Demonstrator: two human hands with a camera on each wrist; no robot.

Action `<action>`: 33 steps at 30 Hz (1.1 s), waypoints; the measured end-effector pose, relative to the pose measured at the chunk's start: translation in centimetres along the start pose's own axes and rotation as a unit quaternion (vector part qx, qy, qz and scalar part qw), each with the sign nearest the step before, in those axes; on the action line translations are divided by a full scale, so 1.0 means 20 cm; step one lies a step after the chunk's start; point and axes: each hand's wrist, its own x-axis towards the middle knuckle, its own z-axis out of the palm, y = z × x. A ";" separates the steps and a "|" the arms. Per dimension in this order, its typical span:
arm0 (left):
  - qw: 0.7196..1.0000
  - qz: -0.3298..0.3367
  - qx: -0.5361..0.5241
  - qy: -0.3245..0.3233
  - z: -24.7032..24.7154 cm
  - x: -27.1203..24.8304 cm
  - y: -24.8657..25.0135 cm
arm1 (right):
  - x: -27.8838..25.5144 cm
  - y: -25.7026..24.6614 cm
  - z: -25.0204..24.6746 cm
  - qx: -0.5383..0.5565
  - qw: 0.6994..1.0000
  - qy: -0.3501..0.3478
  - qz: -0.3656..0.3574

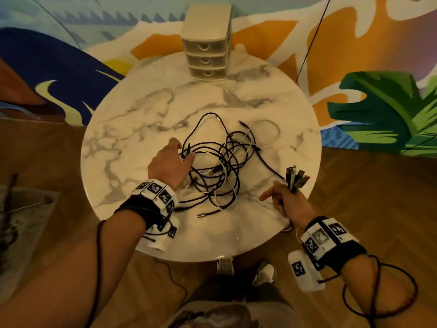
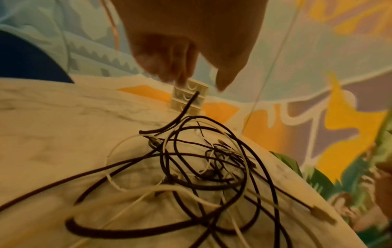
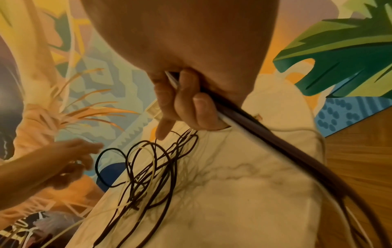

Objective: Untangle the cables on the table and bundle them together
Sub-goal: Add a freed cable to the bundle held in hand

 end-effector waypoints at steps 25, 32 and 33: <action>0.909 0.222 0.217 -0.276 0.34 -0.40 -0.20 | 0.13 -0.03 0.25 -0.059 0.998 -0.018 0.018; 0.867 0.436 0.060 -0.235 0.19 -0.45 0.21 | 0.12 0.02 0.16 -0.156 0.980 0.124 0.022; 0.880 0.431 0.007 -0.202 0.15 -0.44 0.27 | 0.12 0.02 0.13 -0.155 0.977 0.139 0.040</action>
